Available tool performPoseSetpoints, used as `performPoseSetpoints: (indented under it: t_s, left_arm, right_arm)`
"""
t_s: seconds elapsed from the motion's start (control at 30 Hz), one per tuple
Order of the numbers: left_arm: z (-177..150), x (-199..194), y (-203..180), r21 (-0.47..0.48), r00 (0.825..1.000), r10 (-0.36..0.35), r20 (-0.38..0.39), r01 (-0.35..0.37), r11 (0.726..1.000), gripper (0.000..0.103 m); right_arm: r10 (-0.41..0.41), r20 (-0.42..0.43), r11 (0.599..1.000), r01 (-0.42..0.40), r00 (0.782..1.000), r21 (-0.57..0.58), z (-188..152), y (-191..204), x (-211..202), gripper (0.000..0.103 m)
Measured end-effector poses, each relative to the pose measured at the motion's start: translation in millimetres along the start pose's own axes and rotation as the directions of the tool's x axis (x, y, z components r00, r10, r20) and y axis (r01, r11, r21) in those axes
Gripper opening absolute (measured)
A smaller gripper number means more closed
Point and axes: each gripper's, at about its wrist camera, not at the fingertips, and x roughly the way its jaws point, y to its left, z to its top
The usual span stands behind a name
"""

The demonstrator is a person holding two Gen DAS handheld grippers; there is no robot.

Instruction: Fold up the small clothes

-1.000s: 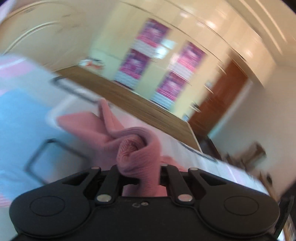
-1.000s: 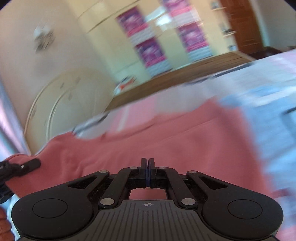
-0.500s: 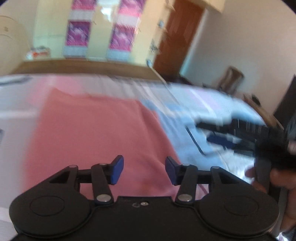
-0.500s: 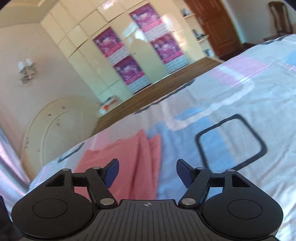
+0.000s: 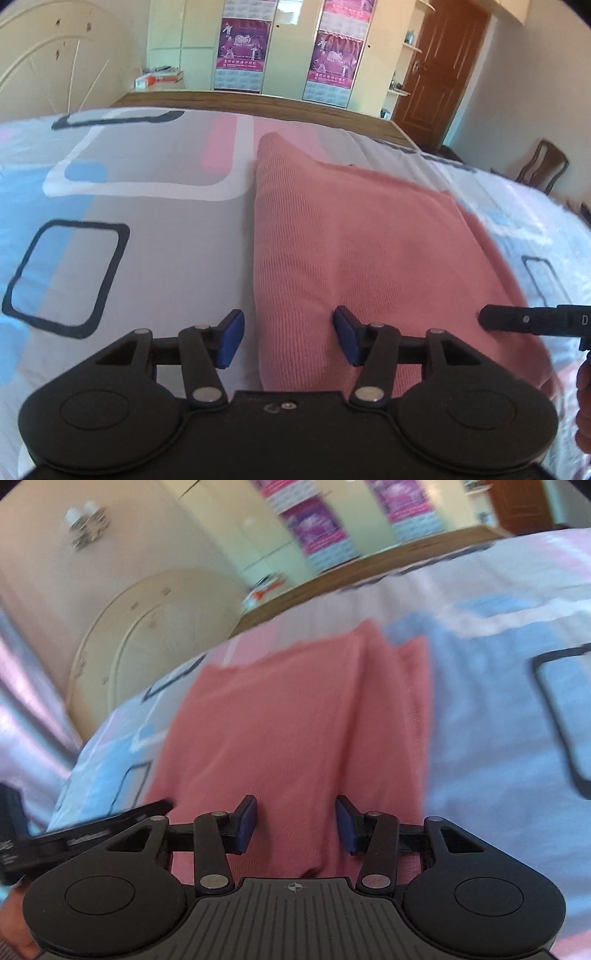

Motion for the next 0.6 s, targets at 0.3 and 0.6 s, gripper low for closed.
performPoseSetpoints:
  t_s: [0.3, 0.6]
  left_arm:
    - [8, -14, 9, 0.008, 0.998, -0.06, -0.001, 0.06, 0.998, 0.049]
    - [11, -19, -53, 0.191, 0.993, -0.105, -0.044, 0.112, 0.975, 0.035]
  right_arm:
    - [-0.126, 0.018, 0.976, 0.127, 0.992, -0.178, 5, 41, 14, 0.011]
    - [-0.234, 0.134, 0.944, 0.258, 0.963, -0.206, -8, 26, -43, 0.009]
